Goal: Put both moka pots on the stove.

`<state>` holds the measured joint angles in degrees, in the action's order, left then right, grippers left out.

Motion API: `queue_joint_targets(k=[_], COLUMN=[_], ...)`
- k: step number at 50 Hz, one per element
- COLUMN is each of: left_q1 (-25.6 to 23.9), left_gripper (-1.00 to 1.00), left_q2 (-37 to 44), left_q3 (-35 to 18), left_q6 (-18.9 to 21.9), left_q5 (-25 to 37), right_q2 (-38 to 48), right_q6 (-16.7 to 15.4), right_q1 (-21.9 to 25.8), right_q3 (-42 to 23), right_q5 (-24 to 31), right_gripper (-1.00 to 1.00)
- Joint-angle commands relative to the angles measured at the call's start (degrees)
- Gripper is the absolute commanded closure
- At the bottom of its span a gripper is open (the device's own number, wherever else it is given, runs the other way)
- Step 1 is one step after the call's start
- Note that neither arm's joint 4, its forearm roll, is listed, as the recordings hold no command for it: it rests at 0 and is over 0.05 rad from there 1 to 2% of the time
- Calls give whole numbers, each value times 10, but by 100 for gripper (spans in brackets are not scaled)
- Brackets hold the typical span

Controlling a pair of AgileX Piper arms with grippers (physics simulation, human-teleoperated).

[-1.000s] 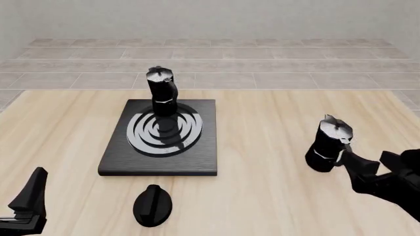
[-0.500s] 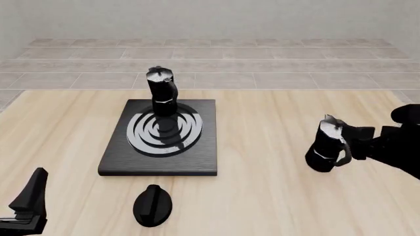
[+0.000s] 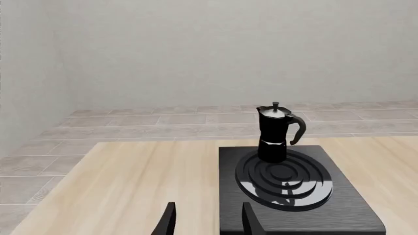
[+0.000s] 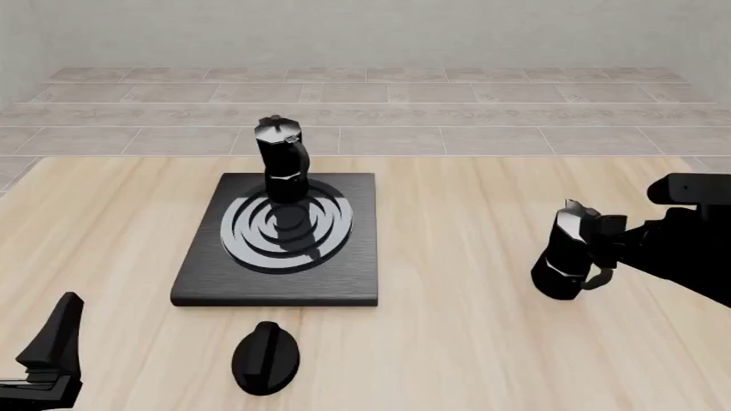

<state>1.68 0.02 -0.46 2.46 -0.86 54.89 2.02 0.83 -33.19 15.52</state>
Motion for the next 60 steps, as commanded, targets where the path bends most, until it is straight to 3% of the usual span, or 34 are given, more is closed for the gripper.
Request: queue_joint_targets(k=[1,29,60], left_q1=[2,3,0], left_gripper=[-100,-100,-100], left_q2=[0,0,0], left_q3=[0,0,-2], left_q6=[2,5,9], left_q5=[-1,0,4], right_q2=[39,144,206], right_q6=[-7,-31,-25], right_q1=[-10,-29,-49], right_q3=[1,10,60], right_q5=[-25,-103,-177], right_gripper=[-100,-100,-100])
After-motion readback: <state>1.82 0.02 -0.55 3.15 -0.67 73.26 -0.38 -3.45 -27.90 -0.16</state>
